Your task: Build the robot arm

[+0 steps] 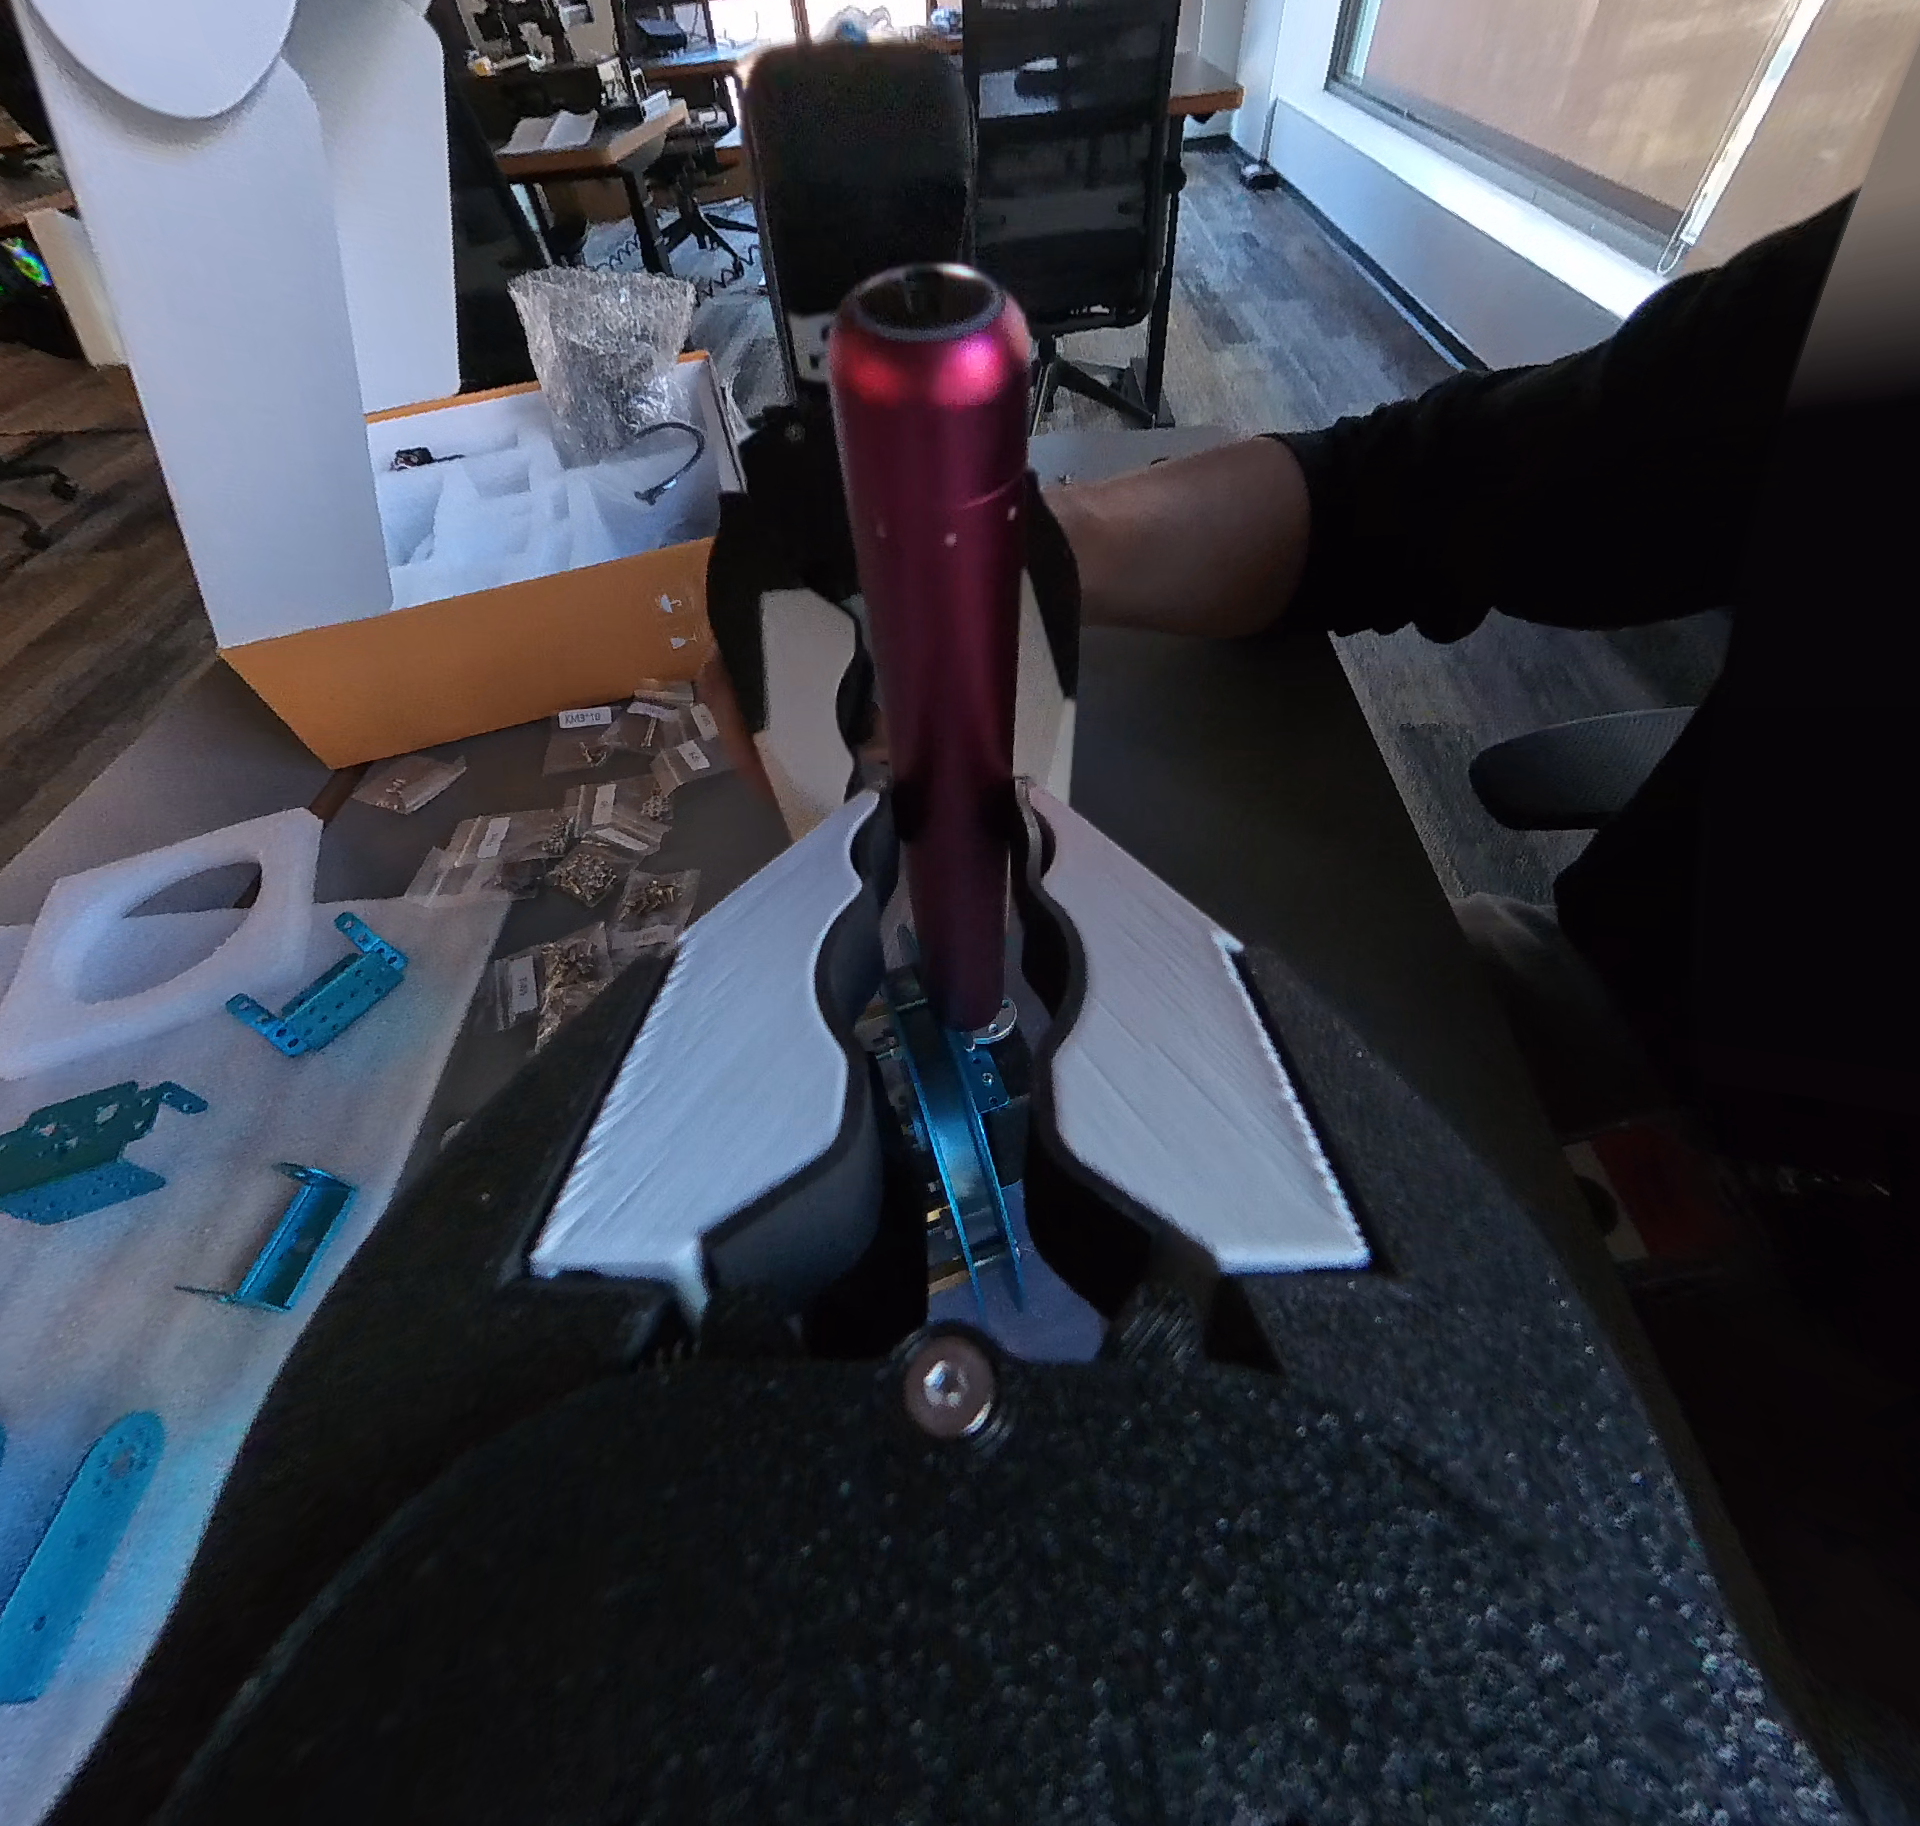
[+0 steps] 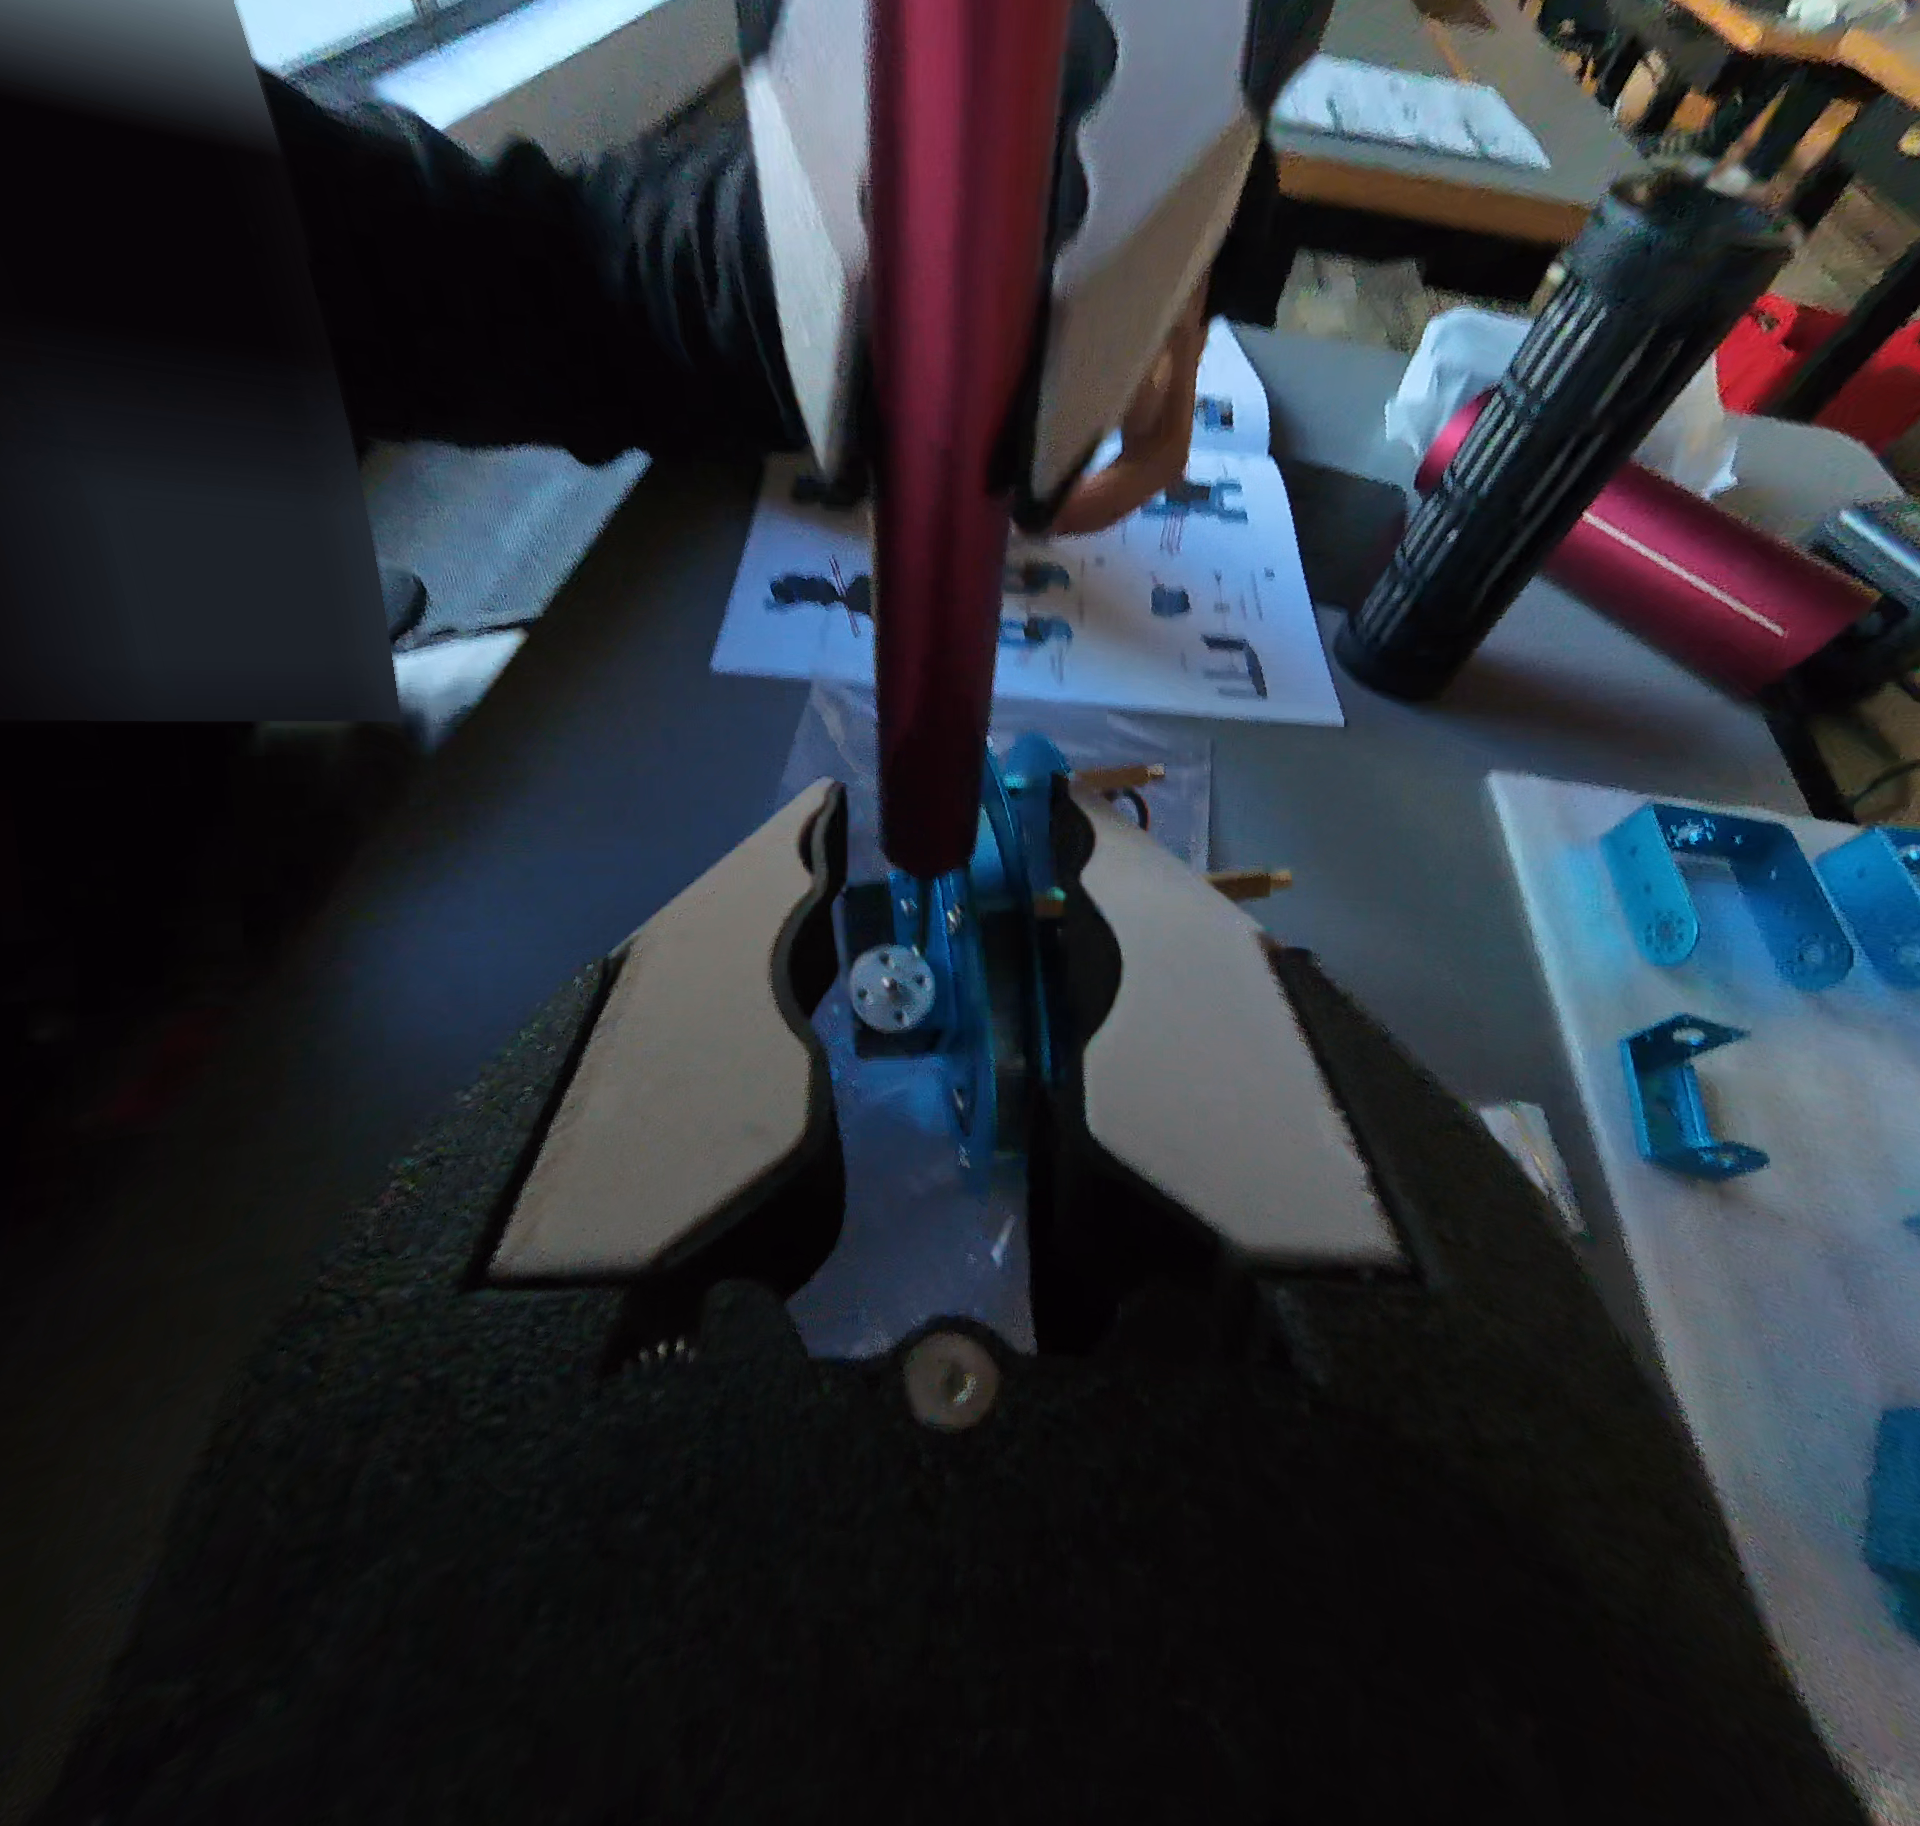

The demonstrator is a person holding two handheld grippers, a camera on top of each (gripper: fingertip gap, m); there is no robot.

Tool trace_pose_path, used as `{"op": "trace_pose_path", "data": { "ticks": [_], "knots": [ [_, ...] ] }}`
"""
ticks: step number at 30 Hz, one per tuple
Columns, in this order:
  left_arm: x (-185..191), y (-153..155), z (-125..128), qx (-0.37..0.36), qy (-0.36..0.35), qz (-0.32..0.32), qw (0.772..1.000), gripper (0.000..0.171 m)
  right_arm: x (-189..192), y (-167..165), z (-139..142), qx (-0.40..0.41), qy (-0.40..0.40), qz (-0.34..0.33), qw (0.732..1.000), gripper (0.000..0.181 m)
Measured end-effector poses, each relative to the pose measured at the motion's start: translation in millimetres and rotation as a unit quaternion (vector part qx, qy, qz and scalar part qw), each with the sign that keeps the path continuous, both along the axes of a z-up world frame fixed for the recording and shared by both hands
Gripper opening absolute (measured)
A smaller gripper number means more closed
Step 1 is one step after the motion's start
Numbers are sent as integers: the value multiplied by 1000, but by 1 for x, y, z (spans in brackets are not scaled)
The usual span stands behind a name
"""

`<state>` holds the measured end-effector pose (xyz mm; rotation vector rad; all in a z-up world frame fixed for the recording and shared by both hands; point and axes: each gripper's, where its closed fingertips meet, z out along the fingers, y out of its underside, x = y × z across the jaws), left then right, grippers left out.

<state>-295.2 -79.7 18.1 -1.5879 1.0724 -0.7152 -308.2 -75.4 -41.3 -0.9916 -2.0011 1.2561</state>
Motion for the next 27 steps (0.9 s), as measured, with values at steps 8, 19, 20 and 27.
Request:
{"op": "trace_pose_path", "data": {
  "ticks": [8, 19, 20, 27],
  "knots": [
    [9, 6, -1, -13, 28, 1, 1000, 19, 2, -4, 26, -50, 41, 0, 998, 22],
    [10, 9, -1, -19, 25, 13, 999, 20, 3, -1, 23, -61, 33, 1, 998, 20],
    [10, 9, -1, -19, 21, 13, 1000, 20, 3, -1, 23, -62, 34, 2, 997, 20],
    [-4, 7, 4, 28, 3, 36, 999, 49, 4, 0, 23, -58, 35, 1, 998, 19]
  ]
}}
